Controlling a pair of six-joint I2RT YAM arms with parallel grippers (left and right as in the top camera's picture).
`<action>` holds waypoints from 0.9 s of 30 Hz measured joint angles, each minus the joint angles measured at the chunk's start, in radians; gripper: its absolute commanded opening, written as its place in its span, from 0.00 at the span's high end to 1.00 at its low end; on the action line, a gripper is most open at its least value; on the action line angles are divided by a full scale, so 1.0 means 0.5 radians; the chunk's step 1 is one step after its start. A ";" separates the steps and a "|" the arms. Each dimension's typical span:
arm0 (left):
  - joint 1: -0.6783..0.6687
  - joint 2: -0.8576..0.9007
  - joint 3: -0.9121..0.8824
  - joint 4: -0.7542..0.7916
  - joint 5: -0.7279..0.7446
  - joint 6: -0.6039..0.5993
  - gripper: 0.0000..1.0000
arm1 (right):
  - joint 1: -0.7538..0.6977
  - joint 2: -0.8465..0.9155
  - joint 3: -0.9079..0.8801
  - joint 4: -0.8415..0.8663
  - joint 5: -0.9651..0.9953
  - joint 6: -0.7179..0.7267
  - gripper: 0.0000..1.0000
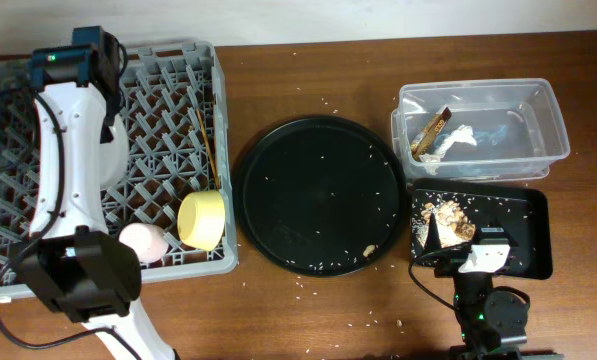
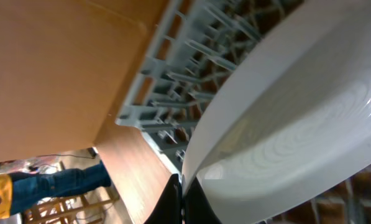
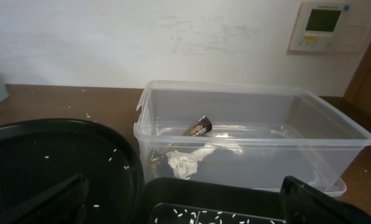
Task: Sort waste into correct bins and load items into the dishwasher rack
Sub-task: 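Lift the white plate with the left gripper and carry it to the rack, then set the white plate upright in the dish rack and release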
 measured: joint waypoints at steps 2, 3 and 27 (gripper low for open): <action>0.043 0.000 -0.011 0.116 -0.137 -0.021 1.00 | 0.000 0.000 0.000 0.000 0.000 0.000 0.02; 0.050 0.000 -0.011 0.127 -0.152 -0.023 1.00 | 0.000 0.000 0.000 0.000 0.000 0.000 0.02; -0.921 -1.026 0.184 -0.237 1.182 0.254 0.01 | 0.000 0.000 0.000 0.000 0.000 0.000 0.02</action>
